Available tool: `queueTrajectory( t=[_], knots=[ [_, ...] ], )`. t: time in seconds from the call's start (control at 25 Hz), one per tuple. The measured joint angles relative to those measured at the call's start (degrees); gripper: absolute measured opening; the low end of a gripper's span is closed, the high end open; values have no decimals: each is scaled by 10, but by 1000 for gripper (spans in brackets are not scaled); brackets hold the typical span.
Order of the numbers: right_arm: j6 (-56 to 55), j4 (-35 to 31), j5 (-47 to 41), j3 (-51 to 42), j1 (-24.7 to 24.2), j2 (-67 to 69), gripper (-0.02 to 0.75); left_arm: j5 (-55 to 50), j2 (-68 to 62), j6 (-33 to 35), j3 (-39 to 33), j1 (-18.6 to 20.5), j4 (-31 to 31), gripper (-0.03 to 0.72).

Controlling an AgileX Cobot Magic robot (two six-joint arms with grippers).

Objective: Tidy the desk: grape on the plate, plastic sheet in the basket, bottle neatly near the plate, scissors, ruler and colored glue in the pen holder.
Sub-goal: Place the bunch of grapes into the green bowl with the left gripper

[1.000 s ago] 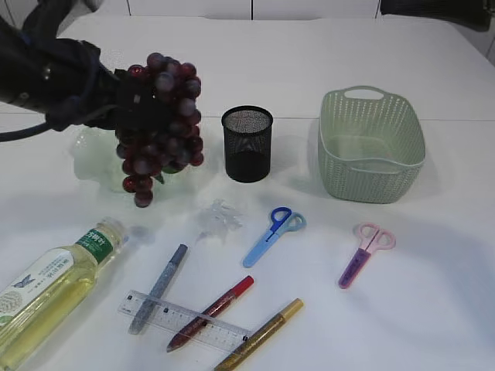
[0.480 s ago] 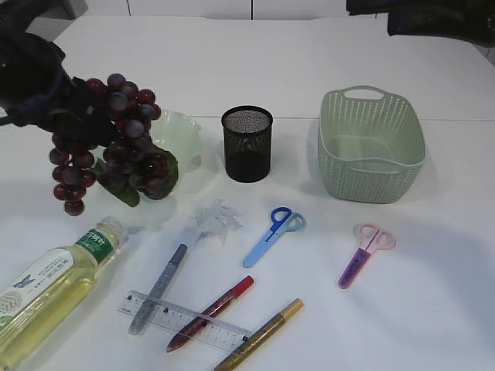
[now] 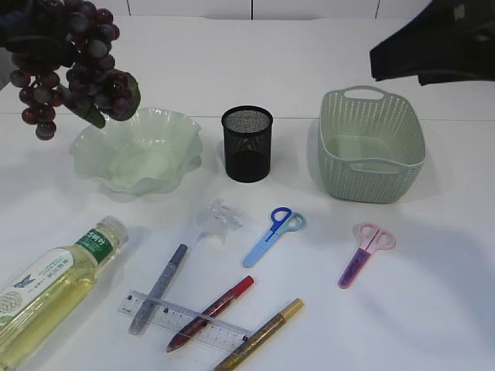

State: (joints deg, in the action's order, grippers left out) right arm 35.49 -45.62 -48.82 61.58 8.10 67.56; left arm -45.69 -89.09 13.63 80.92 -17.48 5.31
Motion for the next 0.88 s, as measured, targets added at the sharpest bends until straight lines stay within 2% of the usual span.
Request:
queueTrajectory(
  t=[0.2, 0.44, 0.88],
  knots=[
    [-42, 81, -10, 0, 0, 0, 594, 73, -22, -34, 0, 0, -35, 114],
    [-54, 151, -26, 0, 0, 0, 594, 152, -86, -49, 0, 0, -42, 114],
    [-55, 163, -28, 0, 0, 0, 594, 272, -178, -61, 0, 7, -43, 114]
  ],
)
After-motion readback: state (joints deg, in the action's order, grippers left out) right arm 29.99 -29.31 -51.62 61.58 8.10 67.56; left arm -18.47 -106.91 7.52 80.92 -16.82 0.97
